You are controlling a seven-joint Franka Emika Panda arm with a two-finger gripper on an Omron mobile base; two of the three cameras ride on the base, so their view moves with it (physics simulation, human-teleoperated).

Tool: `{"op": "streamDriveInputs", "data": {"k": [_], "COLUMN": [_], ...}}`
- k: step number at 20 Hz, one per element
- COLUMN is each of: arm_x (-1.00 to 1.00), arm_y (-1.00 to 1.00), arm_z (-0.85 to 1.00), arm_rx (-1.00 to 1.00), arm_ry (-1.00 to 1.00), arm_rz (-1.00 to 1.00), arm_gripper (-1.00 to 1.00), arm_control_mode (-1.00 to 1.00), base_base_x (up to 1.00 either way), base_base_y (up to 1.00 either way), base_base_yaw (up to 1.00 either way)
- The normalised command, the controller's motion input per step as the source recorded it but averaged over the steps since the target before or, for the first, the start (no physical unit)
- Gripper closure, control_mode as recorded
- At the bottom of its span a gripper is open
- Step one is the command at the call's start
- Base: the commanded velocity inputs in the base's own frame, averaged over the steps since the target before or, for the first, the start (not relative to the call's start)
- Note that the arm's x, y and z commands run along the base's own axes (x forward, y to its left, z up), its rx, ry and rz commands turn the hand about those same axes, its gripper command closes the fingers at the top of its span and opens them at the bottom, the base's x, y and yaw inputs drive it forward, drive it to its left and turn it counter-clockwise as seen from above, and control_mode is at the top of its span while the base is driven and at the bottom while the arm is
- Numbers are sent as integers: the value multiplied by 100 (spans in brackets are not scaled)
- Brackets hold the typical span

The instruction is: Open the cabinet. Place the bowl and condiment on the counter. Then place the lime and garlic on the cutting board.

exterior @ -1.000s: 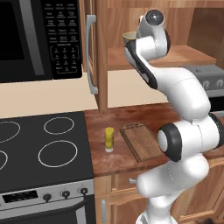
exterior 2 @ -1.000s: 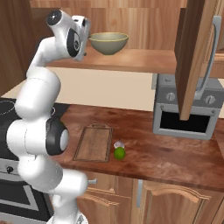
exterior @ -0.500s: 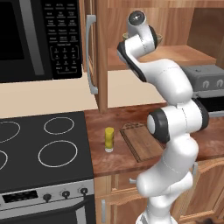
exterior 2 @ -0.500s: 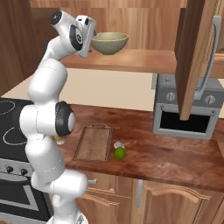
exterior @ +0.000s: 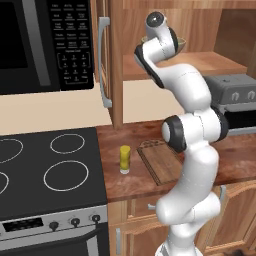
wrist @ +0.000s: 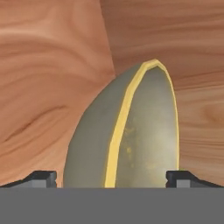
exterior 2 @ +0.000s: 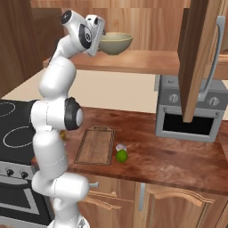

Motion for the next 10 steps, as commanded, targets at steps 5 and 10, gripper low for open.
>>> {"op": "streamDriveInputs", "data": {"k": [5,10], "arm_x": [18,-18], "arm_y": [-14,0], "arm_z": [-21,-28], "arm_rx": [0,0], "arm_ry": [0,0], "arm_rz": [0,0], "arm_gripper": [100,100], "arm_control_mode": [-100,-100], "base_base_x": [0,0], "base_base_y": [0,0], "base_base_yaw": [0,0]}}
